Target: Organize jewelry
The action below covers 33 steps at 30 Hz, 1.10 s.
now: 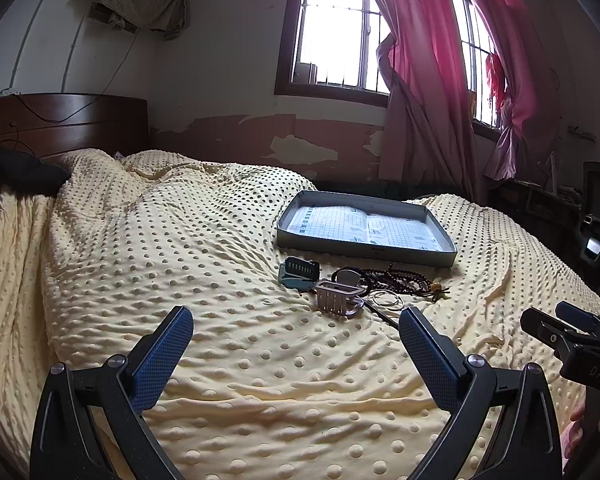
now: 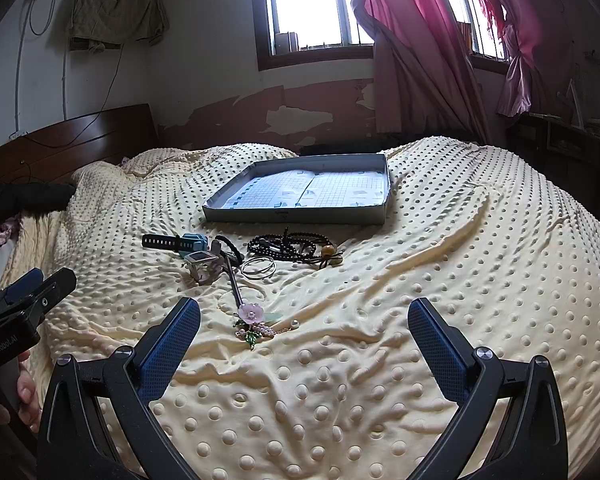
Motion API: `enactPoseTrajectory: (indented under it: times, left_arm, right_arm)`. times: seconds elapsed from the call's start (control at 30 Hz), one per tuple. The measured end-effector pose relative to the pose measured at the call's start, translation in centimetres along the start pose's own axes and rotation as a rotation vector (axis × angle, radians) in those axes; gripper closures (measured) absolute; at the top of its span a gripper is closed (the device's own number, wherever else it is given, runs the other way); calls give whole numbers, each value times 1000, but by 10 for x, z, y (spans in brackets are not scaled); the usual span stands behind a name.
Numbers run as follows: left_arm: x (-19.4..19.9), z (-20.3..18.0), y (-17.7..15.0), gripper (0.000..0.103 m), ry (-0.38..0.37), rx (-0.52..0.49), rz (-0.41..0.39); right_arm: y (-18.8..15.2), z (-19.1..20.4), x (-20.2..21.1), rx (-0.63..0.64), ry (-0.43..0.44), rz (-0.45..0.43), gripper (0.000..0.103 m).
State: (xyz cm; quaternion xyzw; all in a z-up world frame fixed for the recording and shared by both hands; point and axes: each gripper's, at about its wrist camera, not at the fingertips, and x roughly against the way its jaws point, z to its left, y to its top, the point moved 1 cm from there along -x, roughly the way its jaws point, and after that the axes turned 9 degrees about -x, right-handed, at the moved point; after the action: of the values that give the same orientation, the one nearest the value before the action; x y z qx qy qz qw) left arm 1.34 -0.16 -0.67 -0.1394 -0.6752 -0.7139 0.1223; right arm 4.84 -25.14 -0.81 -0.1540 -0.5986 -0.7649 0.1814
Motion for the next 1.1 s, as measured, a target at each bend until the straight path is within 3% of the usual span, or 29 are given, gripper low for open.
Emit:
enactPoseTrajectory:
  times: [1.1]
  left_arm:
    - [5, -4, 1, 0, -6, -1, 0]
  right_arm:
    - [1, -1, -3, -7, 1, 4, 1]
